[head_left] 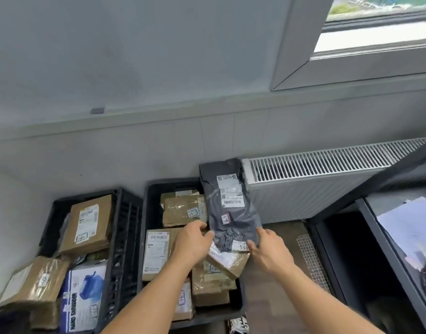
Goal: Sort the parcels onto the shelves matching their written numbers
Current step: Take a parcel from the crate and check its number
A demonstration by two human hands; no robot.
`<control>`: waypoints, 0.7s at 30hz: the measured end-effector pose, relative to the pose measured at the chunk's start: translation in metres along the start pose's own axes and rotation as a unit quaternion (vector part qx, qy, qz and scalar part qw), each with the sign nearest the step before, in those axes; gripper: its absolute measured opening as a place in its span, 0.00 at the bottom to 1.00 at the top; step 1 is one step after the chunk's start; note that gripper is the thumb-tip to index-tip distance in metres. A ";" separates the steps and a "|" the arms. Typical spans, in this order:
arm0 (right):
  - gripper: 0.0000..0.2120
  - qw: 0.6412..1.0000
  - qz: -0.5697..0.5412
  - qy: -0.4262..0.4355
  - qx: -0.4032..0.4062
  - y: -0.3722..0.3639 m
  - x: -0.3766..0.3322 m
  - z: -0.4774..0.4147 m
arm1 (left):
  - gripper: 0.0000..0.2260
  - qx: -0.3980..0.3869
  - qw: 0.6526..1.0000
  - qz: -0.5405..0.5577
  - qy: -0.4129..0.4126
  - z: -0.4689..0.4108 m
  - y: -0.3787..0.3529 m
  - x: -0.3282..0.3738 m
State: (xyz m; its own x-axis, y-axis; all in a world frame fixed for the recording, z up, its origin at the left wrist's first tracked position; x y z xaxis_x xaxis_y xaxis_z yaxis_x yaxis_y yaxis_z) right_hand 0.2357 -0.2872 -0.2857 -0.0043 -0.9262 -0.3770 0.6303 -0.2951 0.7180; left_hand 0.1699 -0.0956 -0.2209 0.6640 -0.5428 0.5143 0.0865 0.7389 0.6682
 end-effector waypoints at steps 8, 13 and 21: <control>0.17 0.997 -0.076 -0.009 -0.005 -0.012 0.000 -0.093 | 0.24 0.022 0.997 0.037 0.058 -0.117 -0.022 -0.007; 0.17 0.991 -0.132 -0.028 -0.007 -0.021 -0.003 -0.119 | 0.08 0.037 0.995 0.075 0.058 -0.162 -0.031 -0.004; 0.11 0.987 -0.152 -0.047 -0.019 -0.012 -0.009 -0.116 | 0.13 0.090 0.977 0.167 0.096 -0.165 -0.032 -0.002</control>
State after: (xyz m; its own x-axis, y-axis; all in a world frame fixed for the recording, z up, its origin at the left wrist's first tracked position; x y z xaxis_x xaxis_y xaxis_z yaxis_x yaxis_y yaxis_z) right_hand 0.3183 -0.2485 -0.3591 -0.2686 -0.8149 -0.5135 0.6181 -0.5547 0.5570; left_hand 0.2878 -0.0526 -0.3322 0.7616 -0.1856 0.6208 -0.2799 0.7698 0.5736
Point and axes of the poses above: each hand's wrist, its own z-axis away from the middle knuckle, its own y-axis out of the back of the hand, x = y × z, the point moved 3 cm from there along -z, towards the middle knuckle, and after that the axes turned 3 degrees about -y, right-handed, at the moved point
